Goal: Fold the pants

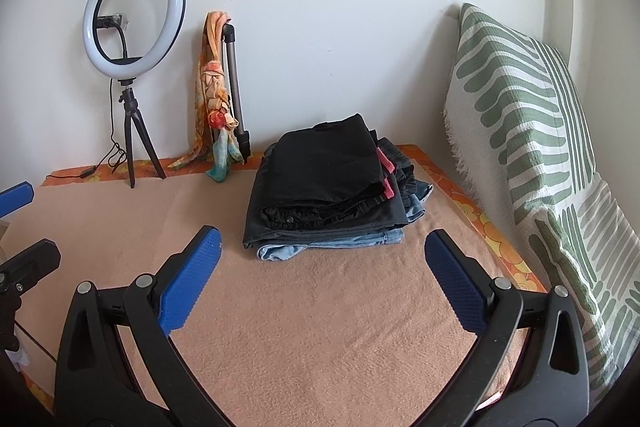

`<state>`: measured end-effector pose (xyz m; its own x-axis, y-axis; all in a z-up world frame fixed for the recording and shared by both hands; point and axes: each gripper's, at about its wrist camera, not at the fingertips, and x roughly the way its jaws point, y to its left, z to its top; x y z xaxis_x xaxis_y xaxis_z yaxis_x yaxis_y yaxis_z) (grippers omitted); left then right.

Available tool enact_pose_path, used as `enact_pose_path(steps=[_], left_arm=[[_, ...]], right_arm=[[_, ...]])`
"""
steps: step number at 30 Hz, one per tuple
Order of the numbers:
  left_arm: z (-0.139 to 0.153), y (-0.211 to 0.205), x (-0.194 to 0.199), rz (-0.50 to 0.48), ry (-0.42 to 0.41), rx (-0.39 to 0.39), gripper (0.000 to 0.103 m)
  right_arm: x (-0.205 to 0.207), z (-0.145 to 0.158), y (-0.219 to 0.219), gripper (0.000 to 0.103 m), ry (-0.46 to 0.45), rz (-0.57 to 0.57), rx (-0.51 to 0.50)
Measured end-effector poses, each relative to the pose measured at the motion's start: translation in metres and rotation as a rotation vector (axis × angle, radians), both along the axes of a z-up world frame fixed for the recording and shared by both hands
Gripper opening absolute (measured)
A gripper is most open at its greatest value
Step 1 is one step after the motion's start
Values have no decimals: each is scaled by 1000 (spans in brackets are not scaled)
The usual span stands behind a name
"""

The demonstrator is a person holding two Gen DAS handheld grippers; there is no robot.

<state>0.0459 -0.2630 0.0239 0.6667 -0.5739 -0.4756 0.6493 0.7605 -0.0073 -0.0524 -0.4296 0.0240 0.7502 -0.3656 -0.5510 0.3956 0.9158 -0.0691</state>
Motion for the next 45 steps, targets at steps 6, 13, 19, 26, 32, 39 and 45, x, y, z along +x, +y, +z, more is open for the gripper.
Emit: enact_pose_path(steps=[6,13,19,26,32,39,45], left_arm=[[0,2,-1,4,-9,5,103],[-1,2,-5,-6,-20,17,103],[-1,2,-6,-3,-25,18,103],[-1,2,-6,-5,-25,20,103],[-1,2,-6,-9,-27,21,103],[-1,3,-6,-8,-27,23,103],[-1,2,-7,-5,-26,24,103]], right_arm=[[2,2,0,103,-14,-7,-7],[2,4,1,103,-25,-18,-10],[2,5,-1,103,-29,-18,-5],[2,5,-2,103,-30,-14,0],[2,5,-1,103,-32,-14,-1],[3,6,1,103,-31,-10,-2],[4,6,3,103,-29,-8,1]])
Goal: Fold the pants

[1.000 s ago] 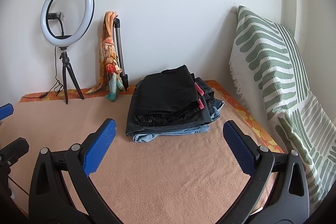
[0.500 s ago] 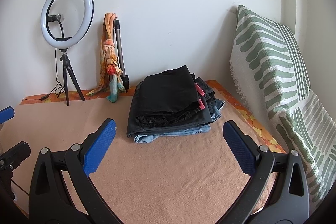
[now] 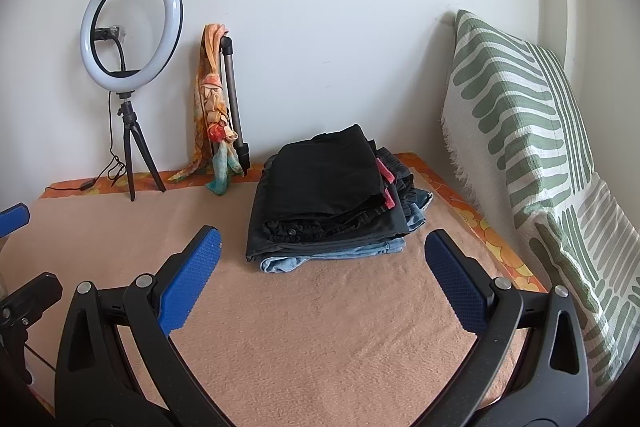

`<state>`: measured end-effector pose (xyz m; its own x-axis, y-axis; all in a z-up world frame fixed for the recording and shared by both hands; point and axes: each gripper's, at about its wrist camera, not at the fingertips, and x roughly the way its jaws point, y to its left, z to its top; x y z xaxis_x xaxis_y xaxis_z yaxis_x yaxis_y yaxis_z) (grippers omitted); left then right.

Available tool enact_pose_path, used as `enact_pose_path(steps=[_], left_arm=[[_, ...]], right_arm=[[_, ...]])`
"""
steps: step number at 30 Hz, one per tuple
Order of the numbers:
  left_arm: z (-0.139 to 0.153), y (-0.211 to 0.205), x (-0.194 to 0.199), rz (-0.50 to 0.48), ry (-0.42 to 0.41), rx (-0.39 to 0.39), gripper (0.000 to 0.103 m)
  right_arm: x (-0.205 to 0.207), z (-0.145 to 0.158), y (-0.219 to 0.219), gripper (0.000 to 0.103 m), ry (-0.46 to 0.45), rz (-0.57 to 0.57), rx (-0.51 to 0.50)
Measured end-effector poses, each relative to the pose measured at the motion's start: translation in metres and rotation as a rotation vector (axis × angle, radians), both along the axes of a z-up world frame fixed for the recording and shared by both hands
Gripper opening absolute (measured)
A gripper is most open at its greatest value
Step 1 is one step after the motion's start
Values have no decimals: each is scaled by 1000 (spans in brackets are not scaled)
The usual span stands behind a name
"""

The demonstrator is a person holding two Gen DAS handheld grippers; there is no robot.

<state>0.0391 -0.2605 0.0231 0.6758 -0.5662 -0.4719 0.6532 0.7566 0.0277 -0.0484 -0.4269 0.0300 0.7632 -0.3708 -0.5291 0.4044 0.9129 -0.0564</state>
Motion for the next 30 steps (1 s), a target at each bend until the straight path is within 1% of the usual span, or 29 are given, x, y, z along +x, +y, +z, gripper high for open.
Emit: enact_pose_path(steps=[30], left_arm=[[-1,3,0,3,14,-7,103]], right_arm=[[2,-1,2,103,4,2,7]])
